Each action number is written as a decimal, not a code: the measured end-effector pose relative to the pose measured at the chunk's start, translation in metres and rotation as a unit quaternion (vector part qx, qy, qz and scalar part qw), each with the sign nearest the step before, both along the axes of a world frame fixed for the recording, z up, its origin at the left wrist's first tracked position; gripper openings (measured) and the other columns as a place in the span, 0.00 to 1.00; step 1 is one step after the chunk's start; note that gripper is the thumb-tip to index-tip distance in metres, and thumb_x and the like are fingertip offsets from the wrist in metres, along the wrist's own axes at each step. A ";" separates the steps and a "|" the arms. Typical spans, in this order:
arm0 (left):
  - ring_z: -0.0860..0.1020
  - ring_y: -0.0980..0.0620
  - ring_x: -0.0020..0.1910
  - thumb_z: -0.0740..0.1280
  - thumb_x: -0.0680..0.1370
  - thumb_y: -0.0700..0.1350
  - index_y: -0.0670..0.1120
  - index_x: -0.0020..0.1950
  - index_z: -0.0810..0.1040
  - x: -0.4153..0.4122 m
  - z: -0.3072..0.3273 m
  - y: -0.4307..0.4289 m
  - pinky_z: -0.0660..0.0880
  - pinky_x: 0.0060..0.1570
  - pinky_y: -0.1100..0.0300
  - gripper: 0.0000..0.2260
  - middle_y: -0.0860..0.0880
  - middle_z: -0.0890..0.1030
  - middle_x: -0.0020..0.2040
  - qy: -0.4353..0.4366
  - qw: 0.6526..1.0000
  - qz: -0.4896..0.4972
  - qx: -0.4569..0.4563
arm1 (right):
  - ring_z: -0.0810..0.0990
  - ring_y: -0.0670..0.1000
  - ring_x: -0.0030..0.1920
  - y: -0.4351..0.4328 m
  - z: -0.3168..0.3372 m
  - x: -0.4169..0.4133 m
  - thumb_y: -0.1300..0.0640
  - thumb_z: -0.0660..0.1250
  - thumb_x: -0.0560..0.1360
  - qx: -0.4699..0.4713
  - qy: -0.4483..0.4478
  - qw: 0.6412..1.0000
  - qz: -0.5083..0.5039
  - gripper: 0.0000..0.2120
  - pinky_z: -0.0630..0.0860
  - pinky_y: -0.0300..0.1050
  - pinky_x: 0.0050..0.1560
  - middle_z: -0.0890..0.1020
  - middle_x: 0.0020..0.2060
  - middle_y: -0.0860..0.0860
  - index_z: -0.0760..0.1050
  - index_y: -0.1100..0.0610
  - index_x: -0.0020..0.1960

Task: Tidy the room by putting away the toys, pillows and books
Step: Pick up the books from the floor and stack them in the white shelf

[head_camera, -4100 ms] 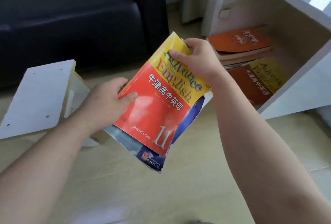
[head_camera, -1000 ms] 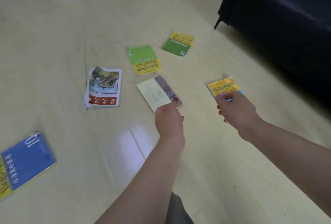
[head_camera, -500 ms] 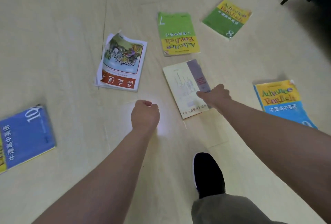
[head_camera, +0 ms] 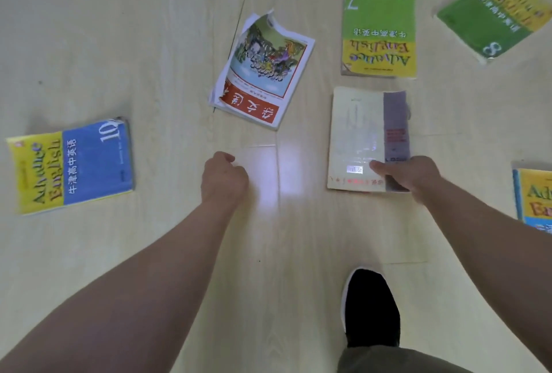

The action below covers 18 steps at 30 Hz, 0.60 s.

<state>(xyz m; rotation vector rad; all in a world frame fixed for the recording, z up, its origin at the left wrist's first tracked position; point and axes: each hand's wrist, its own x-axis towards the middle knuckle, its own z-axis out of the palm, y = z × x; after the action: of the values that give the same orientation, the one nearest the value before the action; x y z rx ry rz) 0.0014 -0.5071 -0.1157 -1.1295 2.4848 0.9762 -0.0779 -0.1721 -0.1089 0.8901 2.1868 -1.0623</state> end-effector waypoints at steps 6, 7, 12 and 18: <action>0.71 0.42 0.67 0.64 0.80 0.44 0.45 0.69 0.73 0.019 0.001 -0.025 0.69 0.63 0.49 0.17 0.43 0.73 0.67 0.009 0.994 0.074 -0.080 | 0.86 0.58 0.56 -0.047 0.028 0.024 0.68 0.68 0.78 -0.338 0.101 0.927 -0.127 0.16 0.81 0.62 0.58 0.85 0.57 0.55 0.77 0.59 0.64; 0.69 0.42 0.69 0.63 0.80 0.45 0.45 0.71 0.72 0.021 0.002 -0.041 0.68 0.65 0.48 0.19 0.44 0.71 0.69 -0.010 0.989 0.093 -0.113 | 0.85 0.58 0.56 -0.066 0.034 0.027 0.67 0.67 0.79 -0.375 0.101 0.913 -0.127 0.14 0.82 0.61 0.57 0.86 0.57 0.55 0.78 0.57 0.63; 0.59 0.44 0.77 0.60 0.82 0.46 0.42 0.79 0.60 0.037 -0.001 -0.116 0.64 0.70 0.44 0.26 0.45 0.60 0.78 -0.149 0.966 0.129 -0.168 | 0.86 0.58 0.56 -0.136 0.055 0.047 0.64 0.68 0.78 -0.450 0.056 0.887 -0.087 0.15 0.83 0.60 0.54 0.86 0.56 0.54 0.77 0.54 0.64; 0.56 0.45 0.80 0.58 0.83 0.54 0.45 0.83 0.51 0.076 -0.014 -0.171 0.63 0.71 0.42 0.32 0.48 0.54 0.83 -0.203 0.965 -0.029 -0.163 | 0.85 0.60 0.57 -0.166 0.062 0.067 0.63 0.68 0.78 -0.479 0.020 0.877 0.017 0.19 0.85 0.56 0.46 0.85 0.59 0.55 0.74 0.55 0.69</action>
<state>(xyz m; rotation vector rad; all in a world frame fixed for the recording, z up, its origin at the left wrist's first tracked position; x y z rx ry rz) 0.0769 -0.6785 -0.1301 -1.1956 2.3639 0.2797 -0.0105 -0.3381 -0.0470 0.3511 1.3600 -1.8769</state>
